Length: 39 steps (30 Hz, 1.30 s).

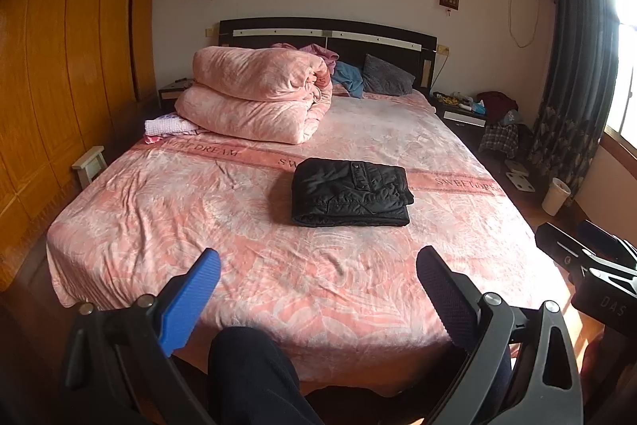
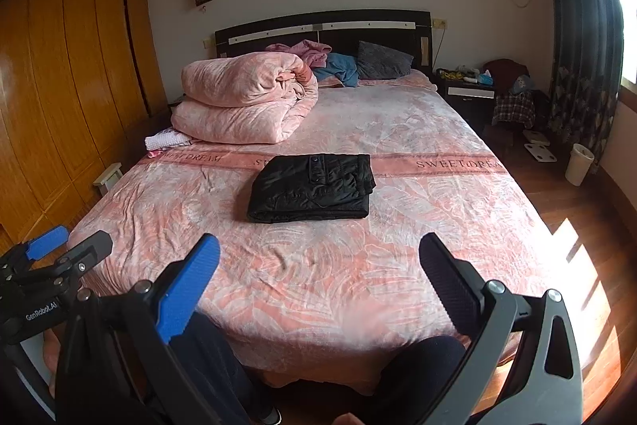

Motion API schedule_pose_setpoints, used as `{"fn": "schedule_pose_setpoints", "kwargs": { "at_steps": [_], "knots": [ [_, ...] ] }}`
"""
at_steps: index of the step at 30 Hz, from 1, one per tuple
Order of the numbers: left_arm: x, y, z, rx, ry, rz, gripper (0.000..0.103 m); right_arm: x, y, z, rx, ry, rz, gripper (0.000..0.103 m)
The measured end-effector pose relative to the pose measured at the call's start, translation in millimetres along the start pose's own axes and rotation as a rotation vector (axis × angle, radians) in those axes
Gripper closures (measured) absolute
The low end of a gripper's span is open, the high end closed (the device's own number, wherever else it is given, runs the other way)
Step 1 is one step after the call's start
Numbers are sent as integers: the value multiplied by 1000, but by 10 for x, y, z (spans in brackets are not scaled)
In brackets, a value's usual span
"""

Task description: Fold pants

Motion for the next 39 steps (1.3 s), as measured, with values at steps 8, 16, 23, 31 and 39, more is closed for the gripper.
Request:
{"fn": "schedule_pose_setpoints", "kwargs": {
  "at_steps": [8,16,23,31,39],
  "knots": [
    [-75,31,105,-6,20,-30,4,-54,-4,154,-40,26,6,3],
    [-132,-26,188,-14,28,-11,4,-84,5,230,-48,38,-3,3],
    [-153,-36,270,1,53,-13,4,-92,-27,271,-39,45,-8,3],
    [-184,-72,316,-29,41,-4,4,-77,-69,404,-39,60,1,3],
    [-221,-103,360,-32,22,6,4,-92,-98,482,-43,63,13,3]
  ]
}}
Point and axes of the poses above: each gripper's, at about its wrist camera, not at the fingertips, and z roughly the way its jaws point, y to its left, x to its underside, the point moved 4 cm from there along z, roughly the way its jaws point, and after that the axes turned 15 degrees about -x, right-handed, at the moved point
